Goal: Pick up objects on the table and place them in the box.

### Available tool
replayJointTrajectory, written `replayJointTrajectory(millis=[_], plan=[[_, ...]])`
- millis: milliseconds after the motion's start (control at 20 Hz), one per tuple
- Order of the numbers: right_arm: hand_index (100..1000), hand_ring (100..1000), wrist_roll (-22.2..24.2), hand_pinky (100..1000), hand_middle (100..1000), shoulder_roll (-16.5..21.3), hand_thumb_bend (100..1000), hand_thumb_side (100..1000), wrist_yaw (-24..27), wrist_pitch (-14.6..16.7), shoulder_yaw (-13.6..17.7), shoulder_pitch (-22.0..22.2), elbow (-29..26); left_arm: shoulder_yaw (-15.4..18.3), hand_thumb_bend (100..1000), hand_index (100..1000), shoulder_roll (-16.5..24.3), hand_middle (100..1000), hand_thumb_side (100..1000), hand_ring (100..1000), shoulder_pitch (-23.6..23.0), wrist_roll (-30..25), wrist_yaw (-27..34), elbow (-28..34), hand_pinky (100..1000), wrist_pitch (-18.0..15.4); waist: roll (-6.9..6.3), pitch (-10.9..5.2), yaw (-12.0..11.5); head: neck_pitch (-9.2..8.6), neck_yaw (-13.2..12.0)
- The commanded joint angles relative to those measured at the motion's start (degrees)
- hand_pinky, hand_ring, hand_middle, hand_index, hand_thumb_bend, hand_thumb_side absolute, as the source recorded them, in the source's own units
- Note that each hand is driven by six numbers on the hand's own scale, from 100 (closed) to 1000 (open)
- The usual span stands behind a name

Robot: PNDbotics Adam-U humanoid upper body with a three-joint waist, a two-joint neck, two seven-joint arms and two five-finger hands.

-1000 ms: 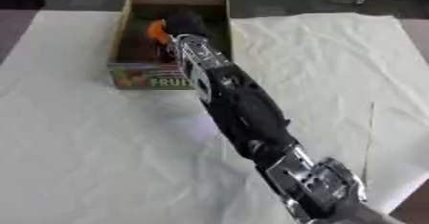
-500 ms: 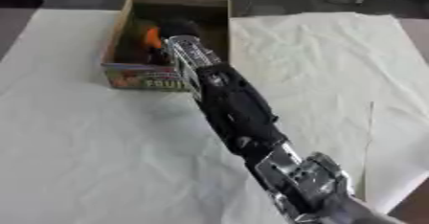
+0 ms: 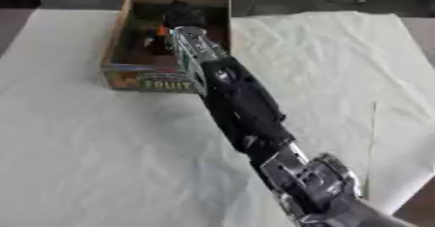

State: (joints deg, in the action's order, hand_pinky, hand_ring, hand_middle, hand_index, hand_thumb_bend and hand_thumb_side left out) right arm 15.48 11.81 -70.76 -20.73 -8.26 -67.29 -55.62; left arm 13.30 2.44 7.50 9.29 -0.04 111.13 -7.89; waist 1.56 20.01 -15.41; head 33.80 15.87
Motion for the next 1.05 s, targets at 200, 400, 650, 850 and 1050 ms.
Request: replayJointTrajectory(millis=[200, 400, 650, 850, 1050], plan=[[926, 1000, 1.9, 891, 842, 4.6, 100, 580, 5.3, 1.0, -1.4, 0.8, -11.0, 0.1, 100, 607, 0.3, 646, 767, 400, 0.0, 0.2, -0.2, 0.7, 323, 0.1, -0.37, -1.47, 0.4, 0.45, -0.3], [923, 1000, 2.1, 892, 811, 6.0, 100, 564, 8.6, 0.5, -1.4, 2.6, -18.4, 0.1, 100, 607, 0.3, 646, 767, 401, 0.1, 0.1, -0.1, 0.8, 323, 0.1, -0.50, -1.56, 0.6, 0.42, -0.2], [922, 1000, 1.4, 890, 787, 9.8, 100, 535, 15.2, -1.5, -0.4, 7.3, -33.2, 0.3, 100, 608, 0.4, 646, 767, 401, 0.1, 0.4, -0.3, 0.8, 324, 0.1, -0.47, -1.57, 0.9, 0.65, -1.0], [918, 1000, -0.2, 888, 772, 13.1, 100, 550, 19.9, -3.9, 0.6, 11.1, -43.3, 0.4, 100, 608, 0.4, 647, 767, 401, 0.2, 0.6, -0.3, 0.9, 324, 0.2, -0.51, -1.59, 1.3, 0.78, -1.8], [913, 1000, -3.2, 898, 754, 16.3, 100, 661, 24.7, -5.8, 2.2, 15.2, -51.4, 0.6, 100, 608, 0.5, 647, 766, 402, 0.2, 0.7, -0.4, 0.9, 325, 0.1, -0.64, -1.66, 1.7, 0.99, -2.6]])
